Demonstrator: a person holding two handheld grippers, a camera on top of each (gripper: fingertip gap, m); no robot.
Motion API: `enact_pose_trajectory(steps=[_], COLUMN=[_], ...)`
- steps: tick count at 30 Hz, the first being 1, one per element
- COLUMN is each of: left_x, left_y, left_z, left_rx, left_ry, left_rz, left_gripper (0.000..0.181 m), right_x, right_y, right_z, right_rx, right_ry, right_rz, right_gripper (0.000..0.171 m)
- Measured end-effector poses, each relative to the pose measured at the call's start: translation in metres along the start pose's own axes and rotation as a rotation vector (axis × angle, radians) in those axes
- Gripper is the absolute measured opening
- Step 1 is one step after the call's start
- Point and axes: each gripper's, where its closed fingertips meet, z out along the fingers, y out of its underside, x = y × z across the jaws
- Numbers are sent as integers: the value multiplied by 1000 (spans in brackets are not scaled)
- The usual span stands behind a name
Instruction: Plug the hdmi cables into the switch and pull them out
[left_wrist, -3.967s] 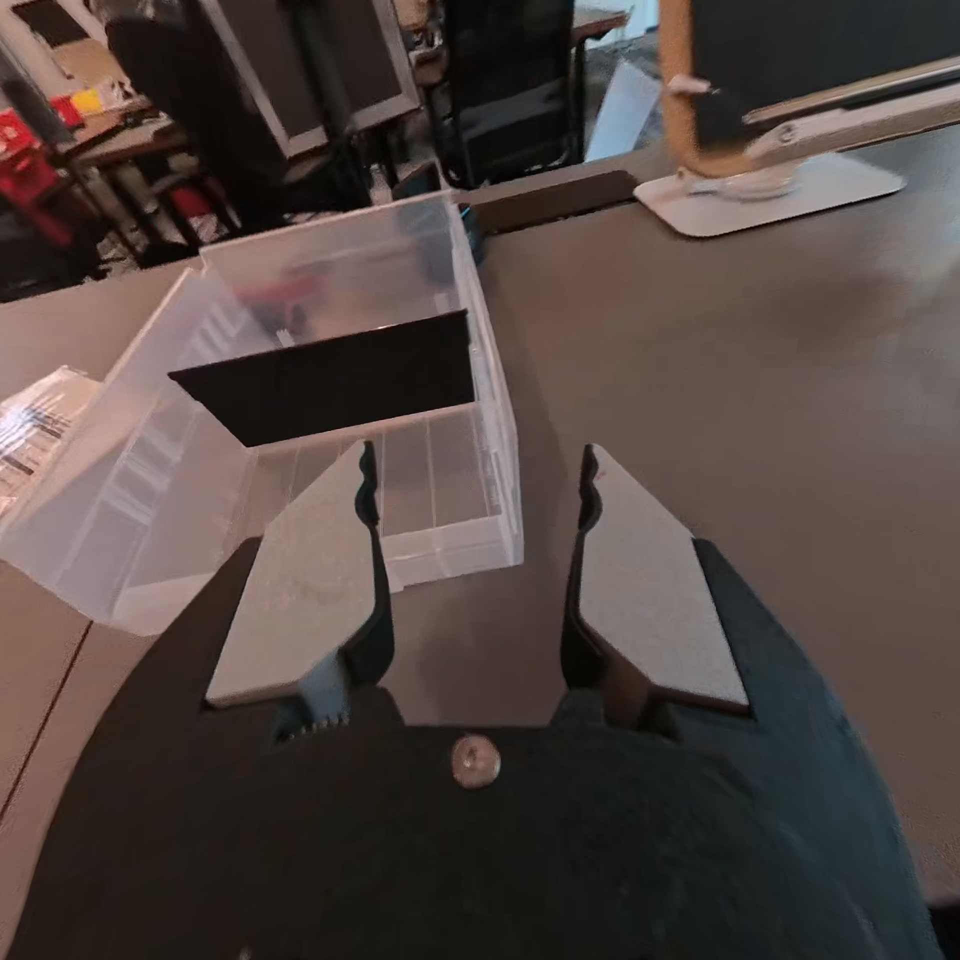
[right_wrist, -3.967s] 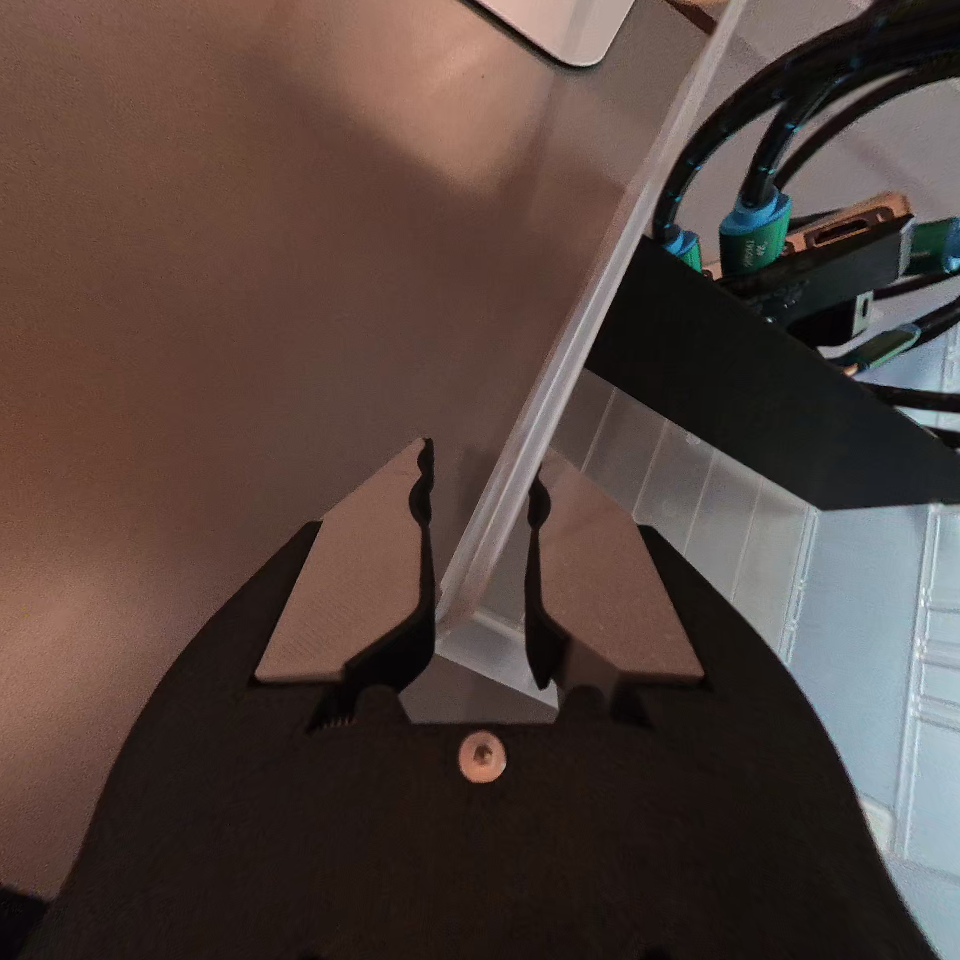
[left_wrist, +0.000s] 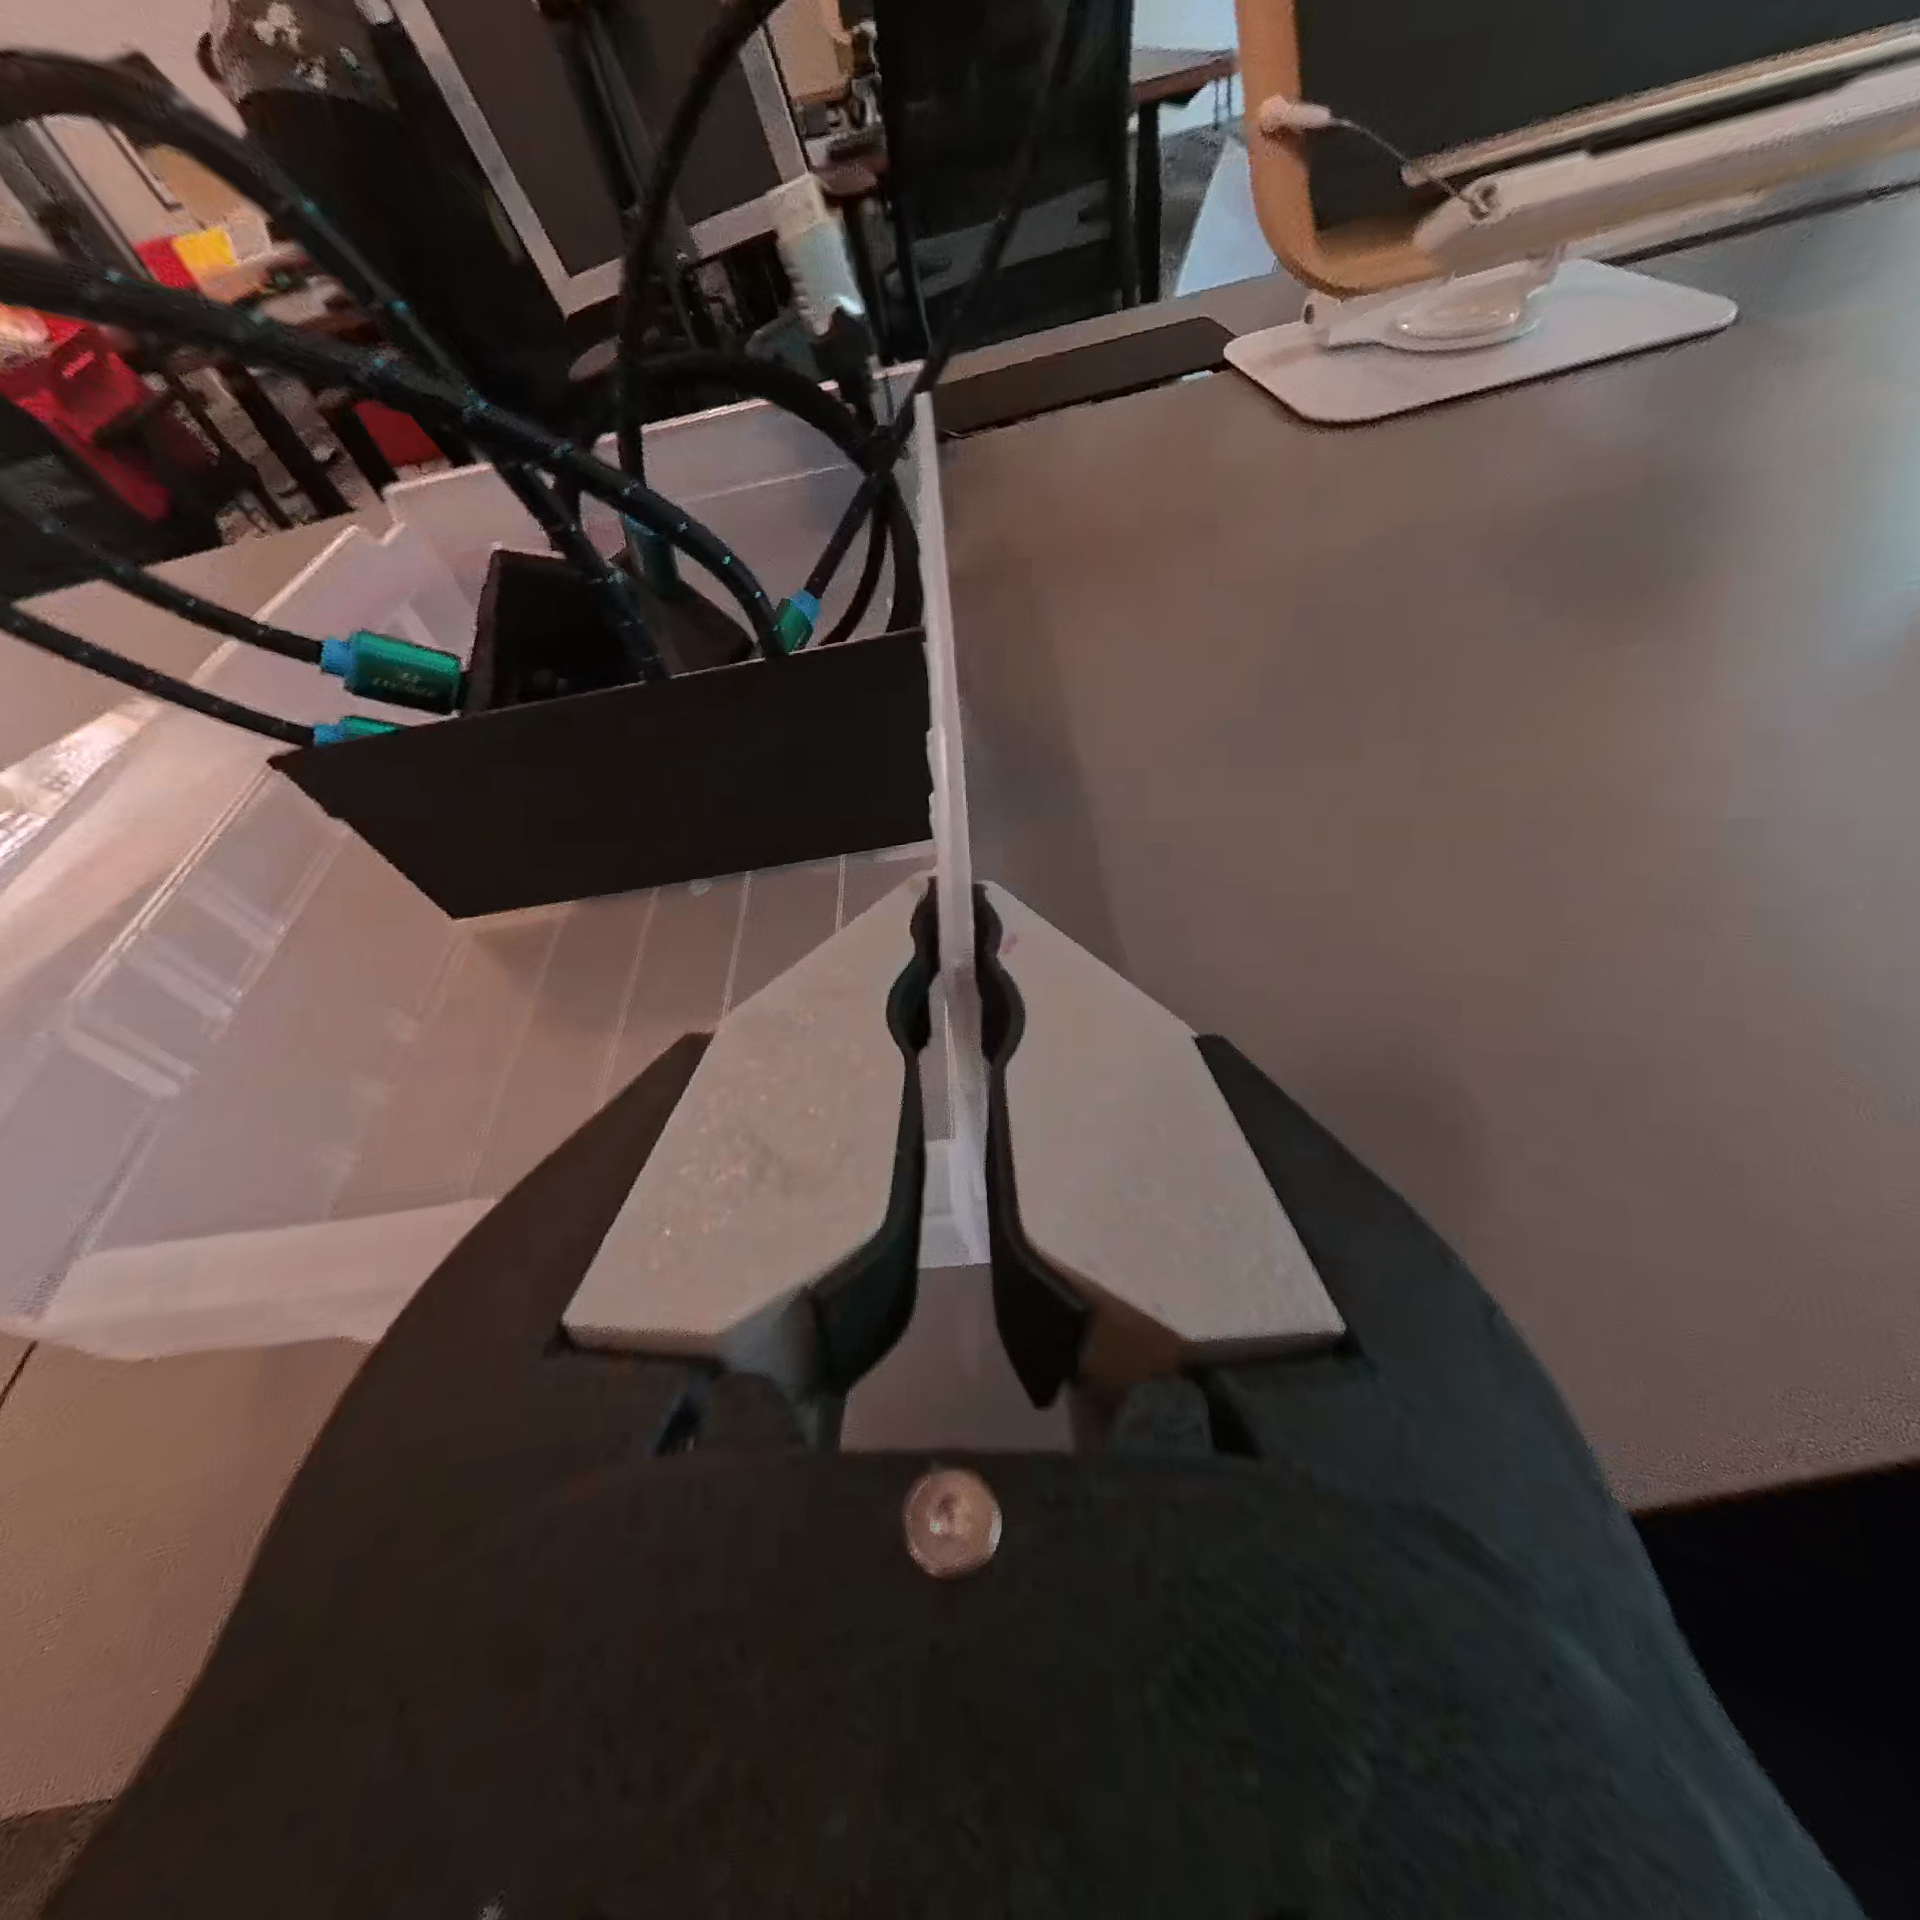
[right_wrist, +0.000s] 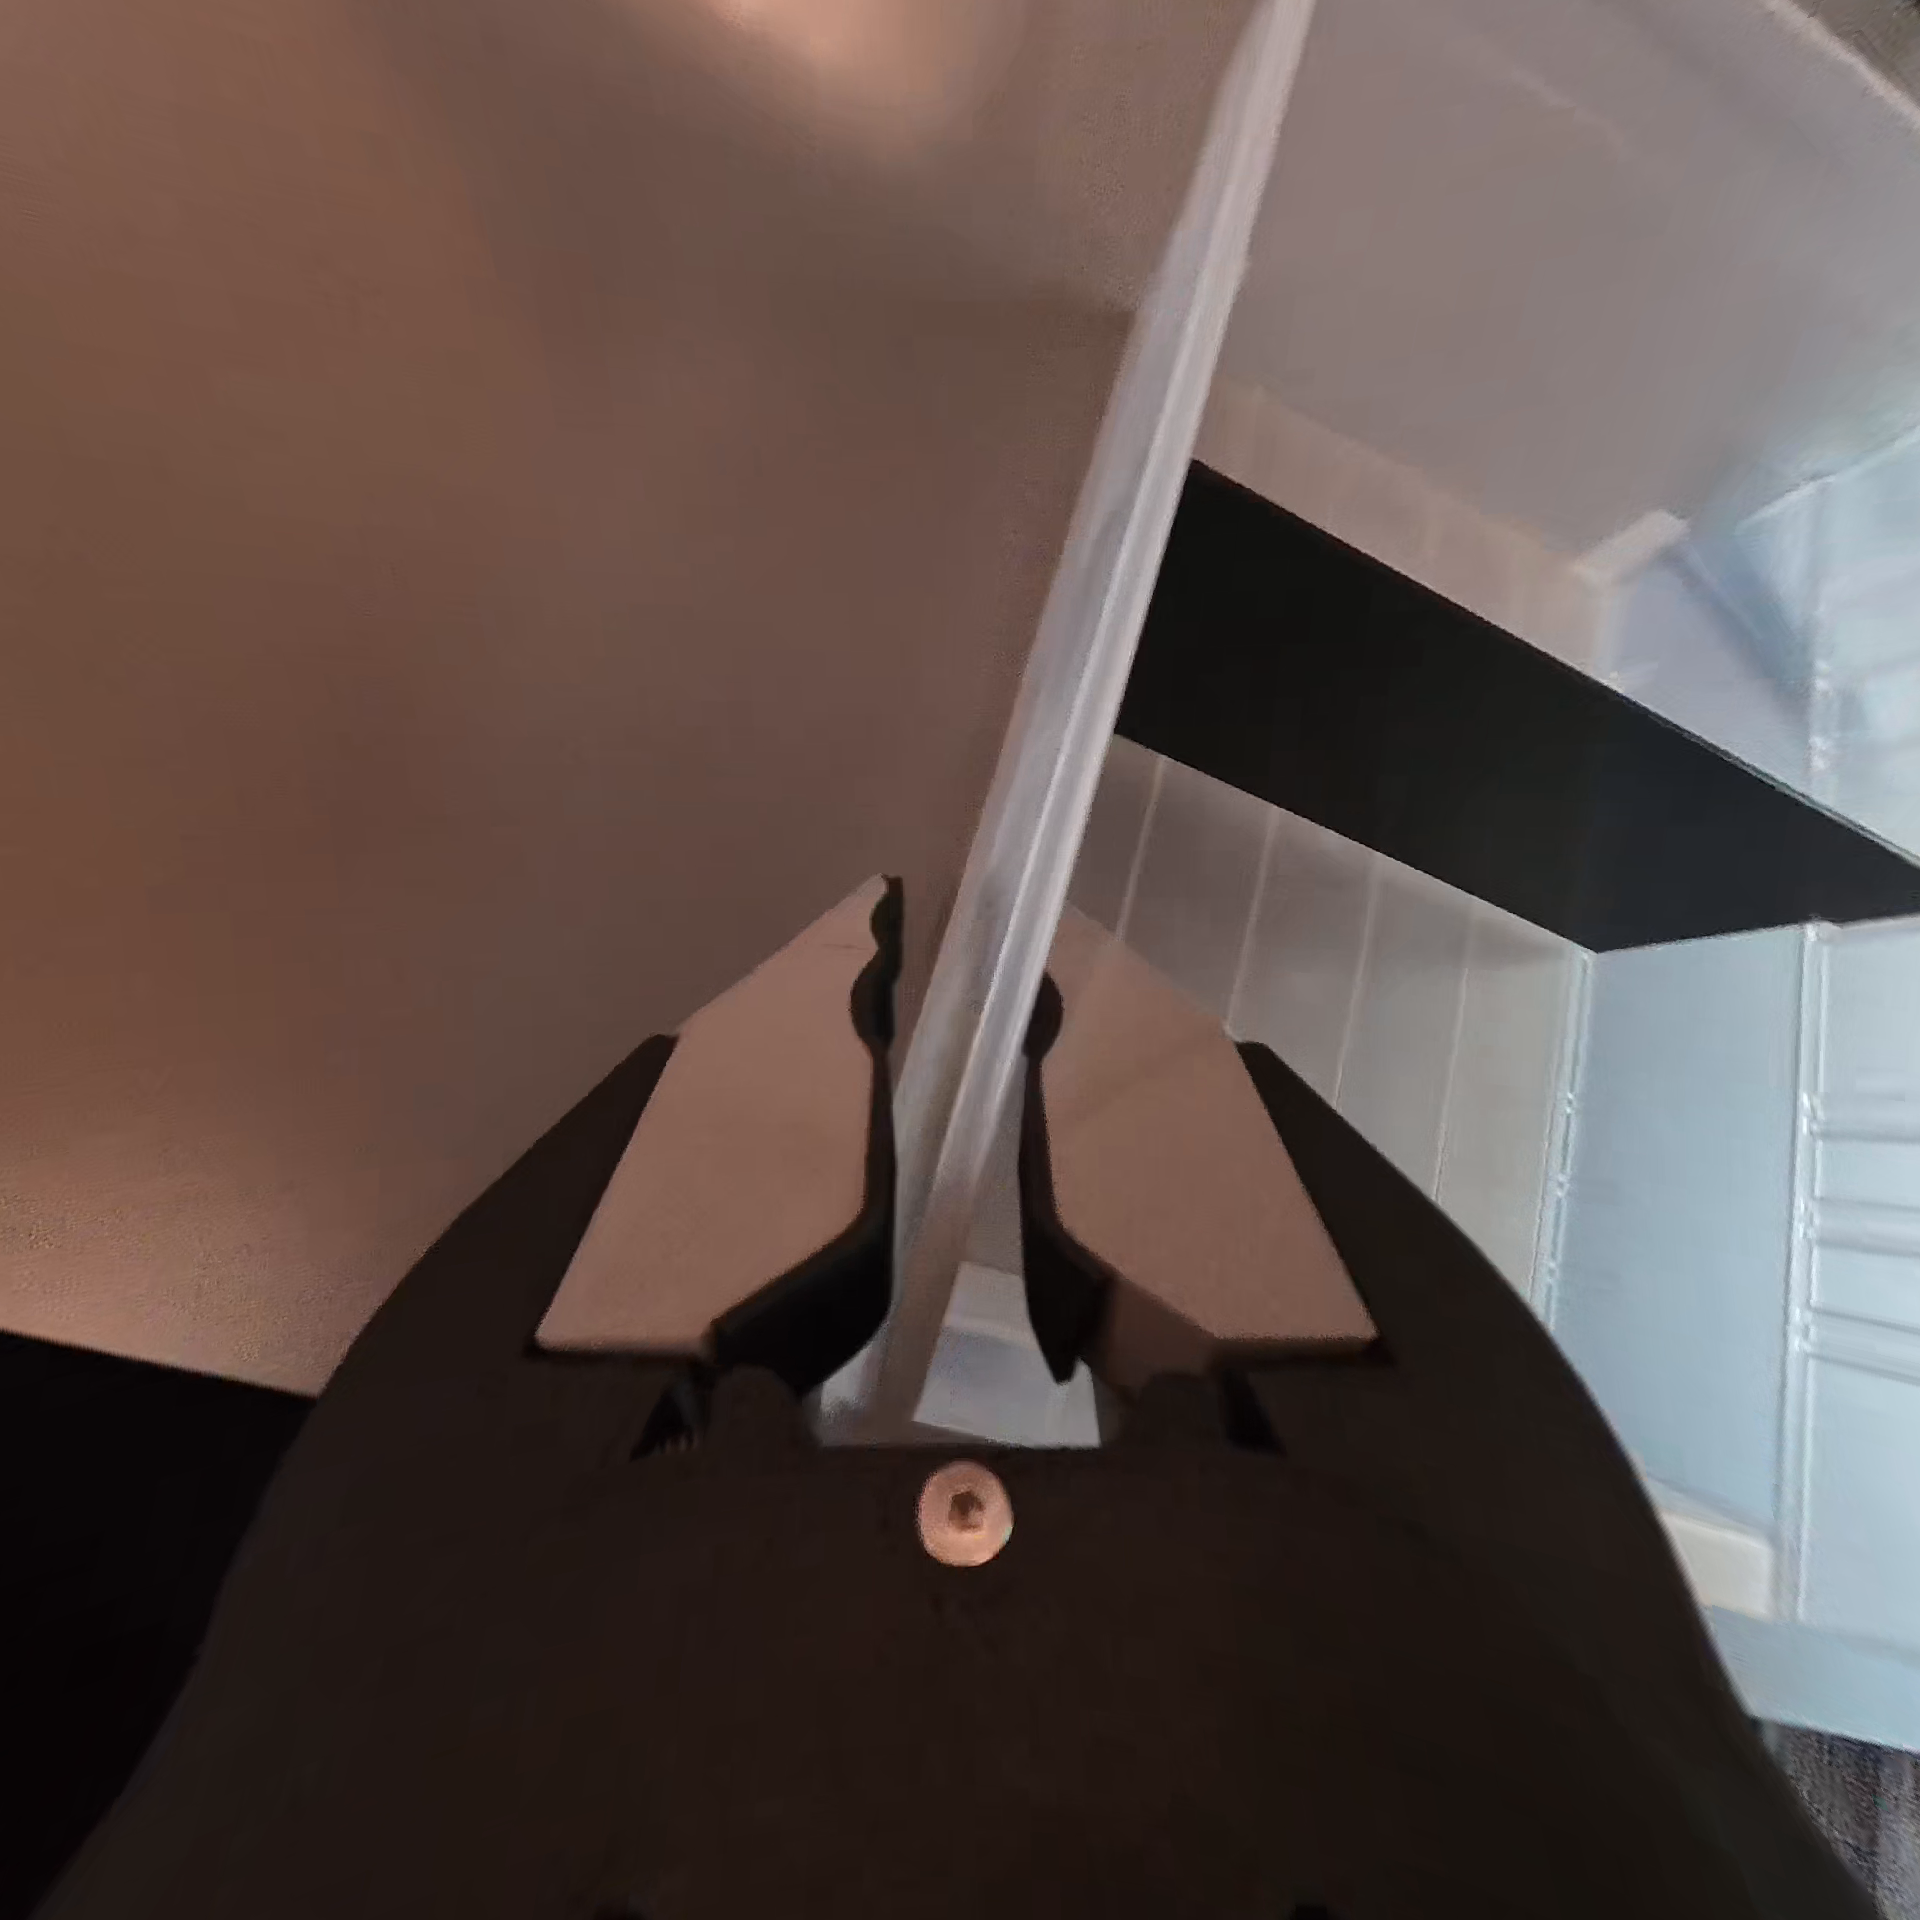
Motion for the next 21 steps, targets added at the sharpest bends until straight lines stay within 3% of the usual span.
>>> enact_pose_trajectory(steps=[1, 5, 8, 10, 13, 16, 21], left_x=[4, 12, 15, 1, -27, -61, -94], left_y=[0, -13, -28, -52, -94, -130, -148], left_z=[-1, -33, -66, -81, -86, -61, 21], left_rx=[-17, -2, -32, 5, 66, 43, -196], left_ry=[14, 148, 339, 354, 310, 233, 205], left_rz=[26, 34, 1, 4, 62, 123, 173], left_gripper=[8, 28, 24, 30, 30, 30, 41], right_x=[-1, -5, -31, -55, -128, -196, -245], right_y=[-5, -39, -51, -65, -92, -117, -185], right_z=[0, -42, -75, -89, -97, -71, 28], right_rx=[-9, 121, 118, 145, 221, 224, 309], right_ry=[-13, -13, -68, -90, -337, -591, -616], right_rz=[-2, -13, -92, -193, -322, -406, -410], right_gripper=[25, 38, 53, 62, 68, 65, 55])
